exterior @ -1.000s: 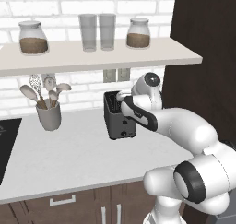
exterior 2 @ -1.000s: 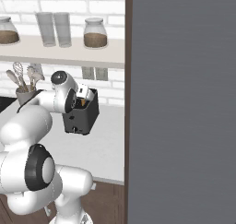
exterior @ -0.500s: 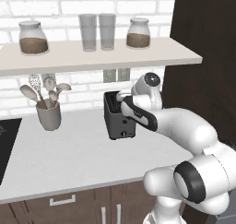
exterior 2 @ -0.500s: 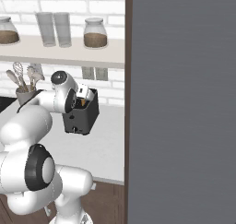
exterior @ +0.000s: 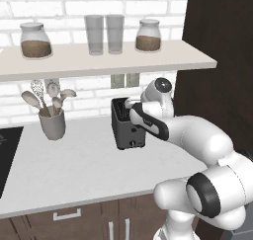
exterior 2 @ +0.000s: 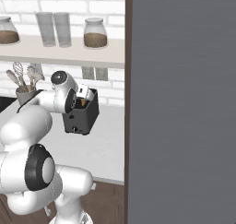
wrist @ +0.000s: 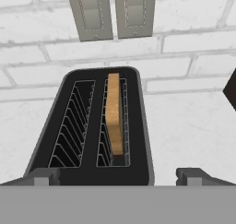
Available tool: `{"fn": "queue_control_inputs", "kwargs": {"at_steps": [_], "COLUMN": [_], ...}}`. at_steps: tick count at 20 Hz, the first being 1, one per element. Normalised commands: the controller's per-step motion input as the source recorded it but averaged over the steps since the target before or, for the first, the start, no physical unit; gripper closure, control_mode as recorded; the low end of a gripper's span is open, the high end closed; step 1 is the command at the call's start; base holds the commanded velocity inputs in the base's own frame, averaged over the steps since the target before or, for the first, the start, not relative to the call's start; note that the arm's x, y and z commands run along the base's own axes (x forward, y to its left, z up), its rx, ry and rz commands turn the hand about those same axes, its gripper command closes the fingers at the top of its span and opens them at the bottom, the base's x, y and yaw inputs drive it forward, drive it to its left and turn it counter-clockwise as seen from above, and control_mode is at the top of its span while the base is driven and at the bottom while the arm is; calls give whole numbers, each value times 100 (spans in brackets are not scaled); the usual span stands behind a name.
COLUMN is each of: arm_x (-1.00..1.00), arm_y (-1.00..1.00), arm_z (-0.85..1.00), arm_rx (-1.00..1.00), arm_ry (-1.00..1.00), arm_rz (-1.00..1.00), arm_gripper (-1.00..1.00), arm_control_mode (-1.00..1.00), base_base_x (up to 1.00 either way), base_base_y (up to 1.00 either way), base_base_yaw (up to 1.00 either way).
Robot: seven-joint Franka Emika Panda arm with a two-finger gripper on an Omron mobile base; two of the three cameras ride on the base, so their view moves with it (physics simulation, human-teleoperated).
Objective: Start the toaster. Once the lever pops up, take the bread to the plate on the dining counter.
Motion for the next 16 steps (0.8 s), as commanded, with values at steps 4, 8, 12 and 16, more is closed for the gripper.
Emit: {"fn": "queue_control_inputs", "kwargs": {"at_steps": [4,8,12,16], "arm_x": [0,0,0,0], "arm_y": [0,0,0,0], "arm_z": [0,0,0,0], "arm_rx": [0,0,0,0], "arm_ry": [0,0,0,0], "arm_rz": [0,0,0,0], "arm_gripper": [-100,-100,-100,-100], "arm_control_mode": [-100,-100,-100,-100], "base_base_x": [0,0,0,0], "base_base_y": [0,0,0,0], "base_base_yaw": [0,0,0,0]}}
